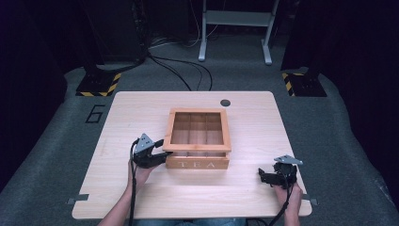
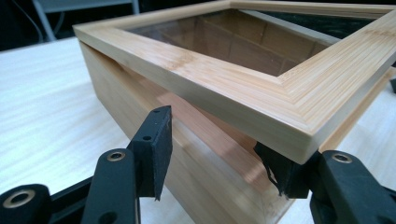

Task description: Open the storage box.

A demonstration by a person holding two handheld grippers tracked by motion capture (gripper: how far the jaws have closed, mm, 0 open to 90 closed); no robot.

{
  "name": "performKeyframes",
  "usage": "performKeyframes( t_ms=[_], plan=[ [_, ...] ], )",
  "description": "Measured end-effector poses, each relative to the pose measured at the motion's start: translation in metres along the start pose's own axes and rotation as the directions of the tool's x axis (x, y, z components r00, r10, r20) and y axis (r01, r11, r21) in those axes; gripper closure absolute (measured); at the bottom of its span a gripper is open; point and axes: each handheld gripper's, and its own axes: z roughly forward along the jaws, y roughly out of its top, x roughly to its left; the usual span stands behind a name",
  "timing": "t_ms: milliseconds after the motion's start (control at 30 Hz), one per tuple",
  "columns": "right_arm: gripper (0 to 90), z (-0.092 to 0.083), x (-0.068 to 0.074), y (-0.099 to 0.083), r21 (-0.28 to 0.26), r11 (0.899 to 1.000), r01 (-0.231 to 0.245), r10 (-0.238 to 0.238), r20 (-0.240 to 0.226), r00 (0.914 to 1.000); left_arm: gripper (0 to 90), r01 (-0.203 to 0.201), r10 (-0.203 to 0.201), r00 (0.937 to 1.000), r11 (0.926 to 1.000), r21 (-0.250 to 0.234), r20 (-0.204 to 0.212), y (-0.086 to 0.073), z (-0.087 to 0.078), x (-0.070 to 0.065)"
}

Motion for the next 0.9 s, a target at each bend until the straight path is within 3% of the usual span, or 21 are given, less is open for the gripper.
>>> performKeyframes(
  t_ms=[167, 367, 667, 833, 867, 900],
  plan=[
    [6.0, 0.000, 0.000, 0.000, 0.002, 1.000, 0.006, -0.006, -0.002, 1.0000, 42.6, 0.022, -0.023, 0.9990, 0.9994, 0.027, 0.038, -0.005, 0.001, 0.001],
    [6.0, 0.000, 0.000, 0.000, -0.001, 1.000, 0.003, -0.003, -0.001, 1.0000, 39.6, 0.026, -0.027, 0.9986, 0.9995, 0.018, 0.046, -0.006, -0.001, 0.001],
    [6.1, 0.000, 0.000, 0.000, 0.001, 1.000, -0.002, 0.002, 0.000, 1.0000, 23.6, 0.027, -0.031, 0.9960, 0.9983, 0.051, 0.084, -0.006, -0.004, 0.001],
    [6.1, 0.000, 0.000, 0.000, -0.001, 1.000, 0.003, -0.003, -0.001, 1.0000, 19.6, -0.026, 0.017, 0.9962, 0.9930, 0.115, 0.085, -0.013, 0.003, -0.006],
    [6.2, 0.000, 0.000, 0.000, 0.001, 1.000, 0.005, -0.005, -0.002, 1.0000, 18.8, 0.011, -0.018, 0.9961, 0.9957, 0.092, 0.087, -0.016, 0.004, -0.007],
    [6.2, 0.000, 0.000, 0.000, 0.001, 1.000, 0.005, -0.005, -0.002, 1.0000, 17.4, 0.011, -0.018, 0.9961, 0.9957, 0.092, 0.087, -0.016, 0.004, -0.007]
  ],
)
